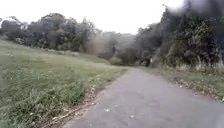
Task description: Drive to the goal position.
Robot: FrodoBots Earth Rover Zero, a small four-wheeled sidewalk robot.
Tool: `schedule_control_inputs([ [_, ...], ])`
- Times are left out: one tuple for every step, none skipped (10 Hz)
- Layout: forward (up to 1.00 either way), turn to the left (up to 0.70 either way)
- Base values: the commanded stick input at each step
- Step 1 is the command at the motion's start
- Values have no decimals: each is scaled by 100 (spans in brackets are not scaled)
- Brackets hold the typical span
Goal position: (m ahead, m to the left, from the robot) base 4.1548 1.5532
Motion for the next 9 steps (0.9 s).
schedule_control_inputs([
  [0, 0],
  [0, 0],
  [0, 0],
  [0, 0],
  [70, 0],
  [70, 0],
  [70, 0],
  [70, 0],
  [70, 0],
])
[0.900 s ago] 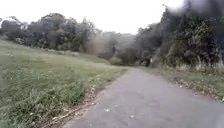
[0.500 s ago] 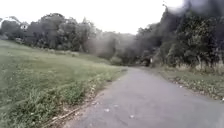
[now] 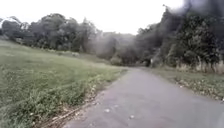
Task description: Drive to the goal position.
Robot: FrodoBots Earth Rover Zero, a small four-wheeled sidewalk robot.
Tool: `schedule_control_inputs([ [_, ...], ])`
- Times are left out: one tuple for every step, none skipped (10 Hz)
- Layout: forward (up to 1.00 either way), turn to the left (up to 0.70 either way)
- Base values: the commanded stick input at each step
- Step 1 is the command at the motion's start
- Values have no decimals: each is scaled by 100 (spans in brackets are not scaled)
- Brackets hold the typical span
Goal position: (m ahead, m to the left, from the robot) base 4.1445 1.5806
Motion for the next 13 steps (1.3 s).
schedule_control_inputs([
  [70, -27],
  [70, -27],
  [70, -27],
  [70, -27],
  [70, -27],
  [70, -27],
  [70, -27],
  [70, -27],
  [70, -27],
  [70, -27],
  [70, -27],
  [70, -27],
  [70, -27],
])
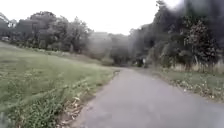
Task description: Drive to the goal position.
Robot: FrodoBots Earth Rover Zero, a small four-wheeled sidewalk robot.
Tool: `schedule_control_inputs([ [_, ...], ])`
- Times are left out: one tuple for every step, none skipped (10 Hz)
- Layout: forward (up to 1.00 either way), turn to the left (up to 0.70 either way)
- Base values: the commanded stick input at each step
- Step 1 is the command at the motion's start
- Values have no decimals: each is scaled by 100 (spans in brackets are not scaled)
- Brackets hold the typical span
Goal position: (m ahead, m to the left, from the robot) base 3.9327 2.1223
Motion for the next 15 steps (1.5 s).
schedule_control_inputs([
  [70, -27],
  [70, -27],
  [70, -27],
  [70, -27],
  [70, -27],
  [70, 0],
  [70, 0],
  [70, 0],
  [70, 0],
  [70, -27],
  [70, -27],
  [70, -27],
  [70, -27],
  [70, -27],
  [70, -20],
])
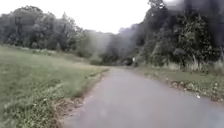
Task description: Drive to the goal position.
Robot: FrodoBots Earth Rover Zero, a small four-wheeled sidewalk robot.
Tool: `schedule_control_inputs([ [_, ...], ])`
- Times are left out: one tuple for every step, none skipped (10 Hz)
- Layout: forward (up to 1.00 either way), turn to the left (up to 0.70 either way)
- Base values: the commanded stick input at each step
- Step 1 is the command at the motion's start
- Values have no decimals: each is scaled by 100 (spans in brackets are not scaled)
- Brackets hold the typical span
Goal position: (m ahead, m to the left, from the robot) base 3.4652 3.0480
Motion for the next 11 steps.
schedule_control_inputs([
  [70, -8],
  [70, 0],
  [70, 0],
  [70, 0],
  [70, 0],
  [70, 0],
  [70, -27],
  [70, -27],
  [70, -27],
  [70, -27],
  [70, -27],
])
